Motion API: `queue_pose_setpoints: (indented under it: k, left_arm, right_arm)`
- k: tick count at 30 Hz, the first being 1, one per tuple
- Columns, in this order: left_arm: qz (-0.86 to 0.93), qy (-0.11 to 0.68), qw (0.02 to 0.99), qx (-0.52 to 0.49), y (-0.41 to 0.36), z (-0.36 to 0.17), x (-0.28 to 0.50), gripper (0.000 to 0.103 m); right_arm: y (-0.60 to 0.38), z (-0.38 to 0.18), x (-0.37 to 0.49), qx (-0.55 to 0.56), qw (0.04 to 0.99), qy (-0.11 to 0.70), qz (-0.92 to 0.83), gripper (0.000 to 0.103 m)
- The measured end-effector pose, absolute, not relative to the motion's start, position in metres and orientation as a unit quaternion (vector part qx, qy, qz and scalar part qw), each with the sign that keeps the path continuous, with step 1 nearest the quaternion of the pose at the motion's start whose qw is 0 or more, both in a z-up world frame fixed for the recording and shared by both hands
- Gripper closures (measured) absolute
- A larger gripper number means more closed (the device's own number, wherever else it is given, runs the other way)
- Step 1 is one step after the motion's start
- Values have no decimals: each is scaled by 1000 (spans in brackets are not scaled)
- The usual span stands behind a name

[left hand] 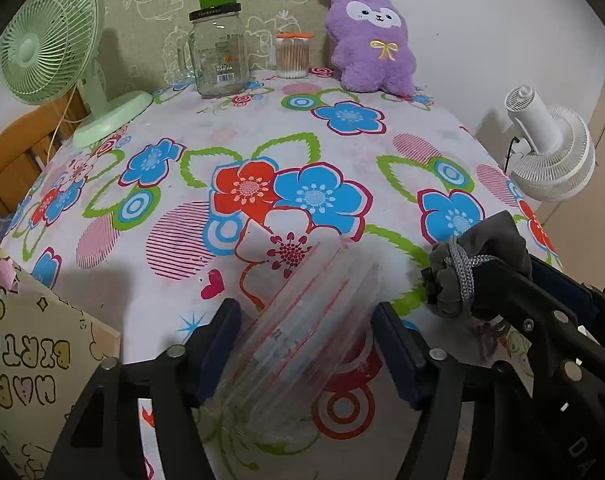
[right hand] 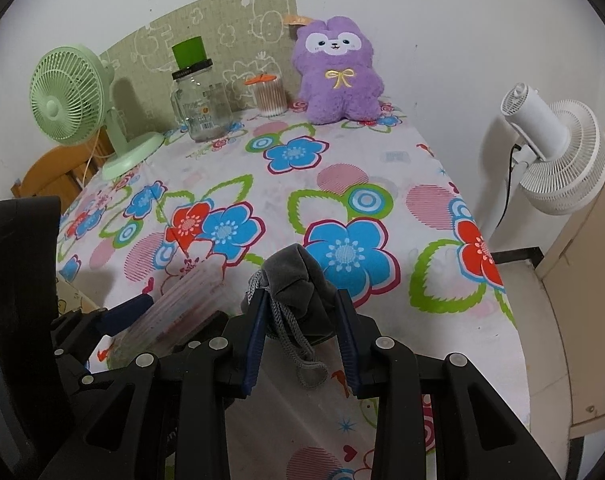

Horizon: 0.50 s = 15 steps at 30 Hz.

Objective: Organize soft objects
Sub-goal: 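Grasp the clear plastic bag of straws with the left tool while the right tool holds the cap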

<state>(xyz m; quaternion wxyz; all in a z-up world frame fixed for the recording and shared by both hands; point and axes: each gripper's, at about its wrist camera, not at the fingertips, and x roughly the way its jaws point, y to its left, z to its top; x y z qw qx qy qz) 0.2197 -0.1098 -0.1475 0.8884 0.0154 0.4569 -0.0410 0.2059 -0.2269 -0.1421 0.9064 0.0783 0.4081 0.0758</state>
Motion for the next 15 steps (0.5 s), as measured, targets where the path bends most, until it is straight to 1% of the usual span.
queue_pose_setpoints:
  k: [1, 5, 10, 12, 15]
  left_arm:
    - [-43, 458, 888, 16, -110, -147, 219, 37]
    - [-51, 460, 886, 18, -110, -145, 215, 50]
    - [-63, 456, 887, 35, -117, -144, 206, 63]
    - [-64, 452, 889, 42, -119, -142, 202, 69]
    - [-72, 448, 890, 45, -120, -137, 195, 75]
  right_arm:
    - [-227, -142, 206, 77, 907, 407, 75, 67]
    - [-226, -142, 205, 79, 907, 408, 75, 67]
    - [-222, -142, 202, 67, 908, 407, 72, 67]
    - [-221, -141, 200, 65, 909, 406, 72, 67]
    - [-220, -140, 196, 65, 909, 405, 73, 66]
